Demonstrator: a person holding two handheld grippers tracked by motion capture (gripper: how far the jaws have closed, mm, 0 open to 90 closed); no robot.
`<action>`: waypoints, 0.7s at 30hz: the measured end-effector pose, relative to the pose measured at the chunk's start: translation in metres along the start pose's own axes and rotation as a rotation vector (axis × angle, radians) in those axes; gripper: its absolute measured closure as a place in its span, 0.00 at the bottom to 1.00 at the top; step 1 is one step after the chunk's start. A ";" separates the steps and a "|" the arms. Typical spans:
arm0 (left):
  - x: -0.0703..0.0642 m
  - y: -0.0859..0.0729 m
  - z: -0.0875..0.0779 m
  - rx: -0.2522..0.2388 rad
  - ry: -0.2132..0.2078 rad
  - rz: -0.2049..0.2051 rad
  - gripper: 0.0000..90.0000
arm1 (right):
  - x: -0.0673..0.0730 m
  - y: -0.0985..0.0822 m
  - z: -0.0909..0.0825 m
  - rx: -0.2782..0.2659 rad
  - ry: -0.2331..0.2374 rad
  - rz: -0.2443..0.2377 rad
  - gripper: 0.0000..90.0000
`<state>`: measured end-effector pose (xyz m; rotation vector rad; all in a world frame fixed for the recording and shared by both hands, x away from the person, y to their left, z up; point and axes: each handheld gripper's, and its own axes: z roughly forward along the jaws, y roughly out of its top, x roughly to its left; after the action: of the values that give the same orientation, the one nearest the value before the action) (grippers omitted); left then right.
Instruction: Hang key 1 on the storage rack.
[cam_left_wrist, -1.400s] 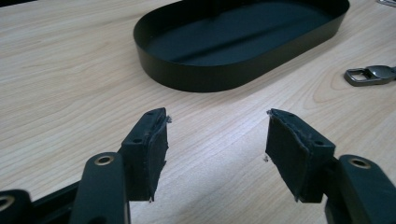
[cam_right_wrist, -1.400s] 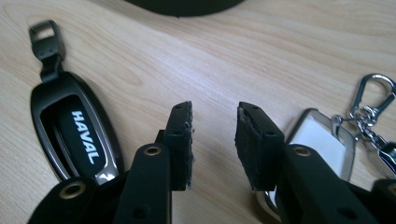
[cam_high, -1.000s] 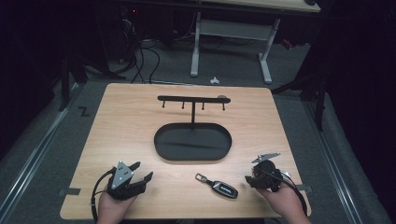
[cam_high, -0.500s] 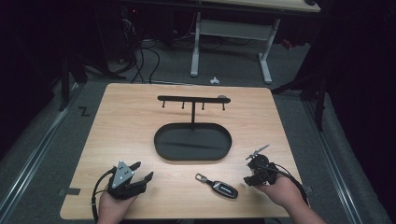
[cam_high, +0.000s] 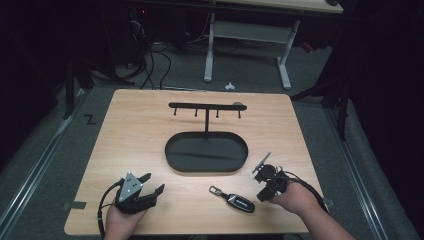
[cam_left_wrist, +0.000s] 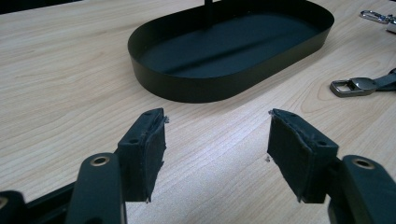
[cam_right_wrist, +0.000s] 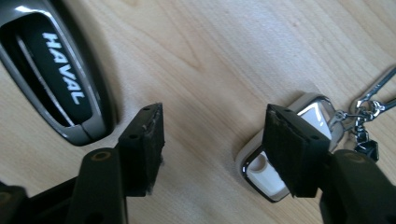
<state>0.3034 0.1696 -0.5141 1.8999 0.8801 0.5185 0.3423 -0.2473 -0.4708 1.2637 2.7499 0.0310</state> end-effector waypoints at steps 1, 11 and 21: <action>0.000 0.000 0.000 0.001 0.002 0.000 0.40 | 0.002 0.001 -0.001 0.001 -0.015 -0.017 0.40; 0.002 0.001 0.000 -0.005 0.006 -0.015 0.38 | 0.015 0.011 -0.008 -0.023 0.024 -0.059 0.35; 0.000 0.002 0.000 -0.001 -0.005 -0.008 0.37 | 0.035 0.032 -0.012 -0.044 0.058 -0.116 0.31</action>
<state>0.3044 0.1692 -0.5128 1.8957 0.8835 0.5093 0.3426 -0.1999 -0.4597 1.1078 2.8497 0.1187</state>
